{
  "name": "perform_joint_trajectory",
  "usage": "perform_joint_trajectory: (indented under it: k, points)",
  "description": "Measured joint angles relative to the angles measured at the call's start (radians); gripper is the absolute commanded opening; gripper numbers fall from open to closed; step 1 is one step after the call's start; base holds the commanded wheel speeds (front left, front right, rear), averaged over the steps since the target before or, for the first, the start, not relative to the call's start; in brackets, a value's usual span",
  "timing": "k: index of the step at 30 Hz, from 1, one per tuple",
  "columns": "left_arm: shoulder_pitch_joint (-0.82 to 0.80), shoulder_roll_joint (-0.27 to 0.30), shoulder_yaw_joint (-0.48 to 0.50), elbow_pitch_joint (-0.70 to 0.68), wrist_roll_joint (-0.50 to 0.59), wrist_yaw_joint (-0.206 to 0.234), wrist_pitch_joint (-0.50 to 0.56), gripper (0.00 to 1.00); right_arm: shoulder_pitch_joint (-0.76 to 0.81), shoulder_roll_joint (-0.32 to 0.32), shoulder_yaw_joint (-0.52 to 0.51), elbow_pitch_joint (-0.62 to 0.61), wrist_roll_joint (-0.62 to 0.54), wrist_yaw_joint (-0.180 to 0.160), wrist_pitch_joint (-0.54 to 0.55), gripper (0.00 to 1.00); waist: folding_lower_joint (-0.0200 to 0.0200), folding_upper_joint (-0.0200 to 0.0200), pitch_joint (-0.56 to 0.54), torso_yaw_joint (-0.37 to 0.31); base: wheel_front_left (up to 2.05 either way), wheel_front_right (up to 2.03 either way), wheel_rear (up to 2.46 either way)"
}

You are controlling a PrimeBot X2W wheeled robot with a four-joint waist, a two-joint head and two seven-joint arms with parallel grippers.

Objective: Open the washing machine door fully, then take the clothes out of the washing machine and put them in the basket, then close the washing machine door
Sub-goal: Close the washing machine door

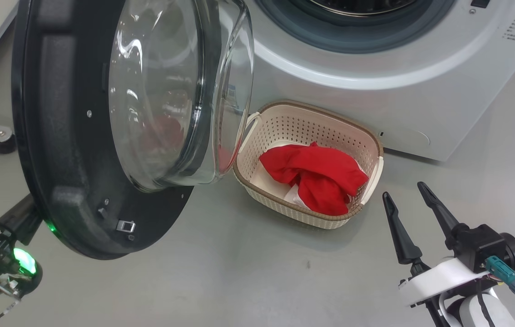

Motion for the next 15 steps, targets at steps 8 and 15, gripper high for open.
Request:
perform_joint_trajectory:
  k: [8, 15]
  points:
    - [0.041, -0.030, -0.006, -0.083, -0.002, 0.000, 0.038, 0.00, -0.020, 0.006, 0.006, 0.002, 0.002, 0.000, -0.003, 1.00, 0.0000, 0.0000, 0.007, -0.035, 0.00, 0.00, 0.00]
    - [0.064, -0.045, -0.009, -0.140, 0.005, 0.000, 0.058, 0.00, -0.024, 0.015, 0.016, 0.010, 0.009, 0.001, -0.012, 1.00, 0.0000, 0.0000, 0.003, -0.073, 0.00, 0.00, 0.00]
